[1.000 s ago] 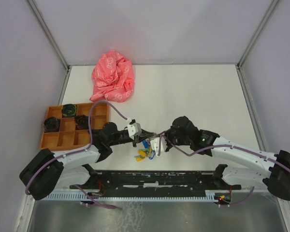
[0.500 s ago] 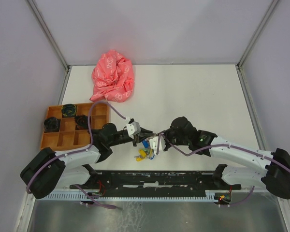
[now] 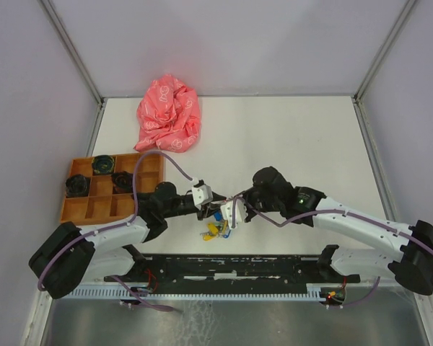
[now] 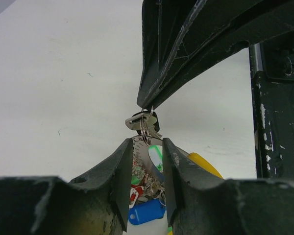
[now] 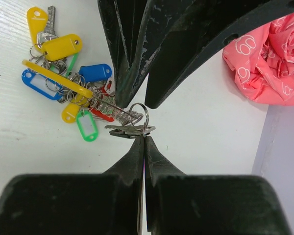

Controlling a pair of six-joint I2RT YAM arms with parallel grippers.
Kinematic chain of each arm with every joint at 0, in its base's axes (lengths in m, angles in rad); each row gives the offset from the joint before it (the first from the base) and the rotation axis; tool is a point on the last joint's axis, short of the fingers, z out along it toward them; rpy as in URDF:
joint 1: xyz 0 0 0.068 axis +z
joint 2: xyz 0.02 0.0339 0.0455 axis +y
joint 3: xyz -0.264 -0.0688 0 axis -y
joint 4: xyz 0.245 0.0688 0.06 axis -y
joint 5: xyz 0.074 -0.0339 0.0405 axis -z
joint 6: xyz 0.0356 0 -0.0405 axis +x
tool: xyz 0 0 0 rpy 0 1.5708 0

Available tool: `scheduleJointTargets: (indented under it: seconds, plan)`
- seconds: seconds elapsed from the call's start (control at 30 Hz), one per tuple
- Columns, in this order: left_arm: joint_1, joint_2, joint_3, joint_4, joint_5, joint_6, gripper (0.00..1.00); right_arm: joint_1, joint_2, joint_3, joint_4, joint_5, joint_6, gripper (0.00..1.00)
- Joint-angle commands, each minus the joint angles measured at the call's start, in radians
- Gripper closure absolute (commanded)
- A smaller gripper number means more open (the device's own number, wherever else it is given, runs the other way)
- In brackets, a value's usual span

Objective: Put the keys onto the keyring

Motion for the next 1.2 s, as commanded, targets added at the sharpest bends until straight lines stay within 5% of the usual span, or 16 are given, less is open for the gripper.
scheduleJointTargets:
  seconds: [0.0,0.43,0.63,1.17]
  plan:
    - [-0.001,0.004,0.048,0.000,0.042,0.048,0.62,0.001,0.010,0.065,-0.032,-0.020,-0.027,0.99]
    - [-0.001,0.053,0.080,0.021,0.041,0.023,0.69,0.001,0.016,0.076,-0.036,-0.044,-0.032,0.99]
    - [-0.001,0.073,0.090,0.012,0.057,0.021,0.97,0.002,0.010,0.070,-0.039,-0.031,-0.028,1.00]
    - [0.001,-0.002,0.035,0.159,-0.032,-0.100,0.97,0.001,-0.048,-0.070,0.040,0.017,0.055,0.99]
